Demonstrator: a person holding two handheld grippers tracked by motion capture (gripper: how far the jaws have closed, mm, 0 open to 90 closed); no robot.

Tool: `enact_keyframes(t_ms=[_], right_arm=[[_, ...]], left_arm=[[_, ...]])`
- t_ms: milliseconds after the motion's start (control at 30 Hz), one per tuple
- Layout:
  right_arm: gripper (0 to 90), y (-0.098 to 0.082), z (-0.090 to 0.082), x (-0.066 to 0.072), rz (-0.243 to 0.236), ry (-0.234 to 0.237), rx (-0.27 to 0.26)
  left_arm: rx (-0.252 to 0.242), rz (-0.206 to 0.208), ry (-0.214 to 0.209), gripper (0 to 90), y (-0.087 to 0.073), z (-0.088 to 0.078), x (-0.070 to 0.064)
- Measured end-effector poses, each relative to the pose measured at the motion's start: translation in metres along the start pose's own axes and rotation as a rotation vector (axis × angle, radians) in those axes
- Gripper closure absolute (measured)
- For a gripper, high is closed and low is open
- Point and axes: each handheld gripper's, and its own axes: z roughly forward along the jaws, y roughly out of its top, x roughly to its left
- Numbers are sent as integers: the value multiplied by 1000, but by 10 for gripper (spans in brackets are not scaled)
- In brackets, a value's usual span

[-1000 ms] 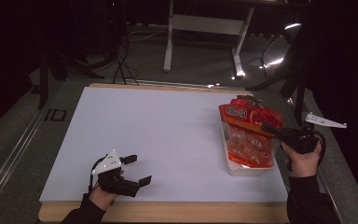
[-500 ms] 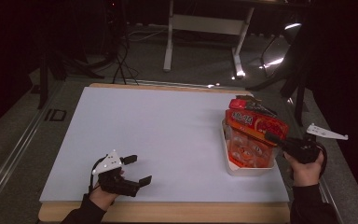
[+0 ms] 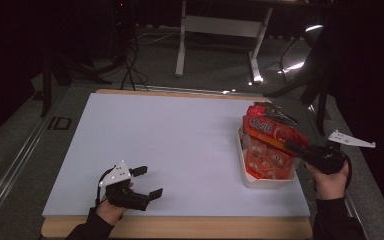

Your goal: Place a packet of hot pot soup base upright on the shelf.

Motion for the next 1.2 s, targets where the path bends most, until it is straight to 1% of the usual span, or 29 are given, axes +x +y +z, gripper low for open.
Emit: enact_keyframes(t_ms=[100, 200, 267, 333, 367, 400, 433, 467, 500, 533, 567, 667, 733, 800, 833, 867, 900, 967, 1067, 1100, 1133, 1200], right_arm=[[715, 11, -5, 7, -9, 1, -39], [692, 26, -11, 19, -59, -16, -77], [640, 34, -14, 25, -76, -8, -99], [546, 42, -16, 33, -94, -9, -118], [516, 45, -17, 37, -103, -5, -127], [478, 48, -17, 41, -113, 1, -131], [445, 51, -17, 45, -125, -5, -131], [425, 53, -16, 49, -133, -3, -128], [402, 55, -15, 53, -139, 9, -126], [384, 57, -15, 57, -147, 8, -132], [370, 58, -14, 61, -153, 6, -133], [294, 61, -12, 72, -151, 36, -144], [275, 62, -10, 78, -154, 50, -140], [232, 63, -7, 83, -156, 70, -140], [232, 63, -7, 83, -156, 70, -140], [223, 63, -6, 86, -154, 84, -136], [213, 61, -2, 91, -152, 103, -135], [200, 59, 2, 95, -155, 129, -124], [187, 56, 7, 100, -166, 136, -111], [178, 53, 12, 105, -161, 158, -105], [168, 52, 14, 106, -160, 163, -101], [138, 48, 21, 111, -159, 191, -93]], left_arm=[[-1, -5, 1, 33, 0, 1, 1], [-2, -5, 2, 34, -1, 1, 1], [-2, -1, 2, 34, -1, 1, 1], [-3, -1, 3, 34, -1, 0, 1], [-4, -2, 1, 33, -1, 0, 1], [-4, -2, 1, 33, -1, 0, 1], [-4, -3, 2, 34, -1, 0, 1], [-7, -5, 2, 34, -1, 0, 1], [-7, -5, 2, 34, -1, 0, 1], [-7, -4, 2, 33, -1, 0, 2], [-7, -4, 2, 34, -1, 0, 1], [-4, -5, 0, 33, -1, 0, 1], [-4, -5, -2, 33, -1, 0, 0], [-4, -6, -2, 33, -1, 0, 0], [-4, -6, -2, 33, -1, 0, 0], [-5, -7, -3, 33, -1, 0, 1], [-4, -5, -1, 33, -1, 0, 0], [-7, -9, -4, 33, -1, 0, 0], [-7, -6, -4, 33, -1, -1, 0], [-8, -7, -4, 33, -1, -1, 0], [-8, -5, -2, 33, -1, -1, 0], [-10, -5, -3, 33, -1, -1, 0]])
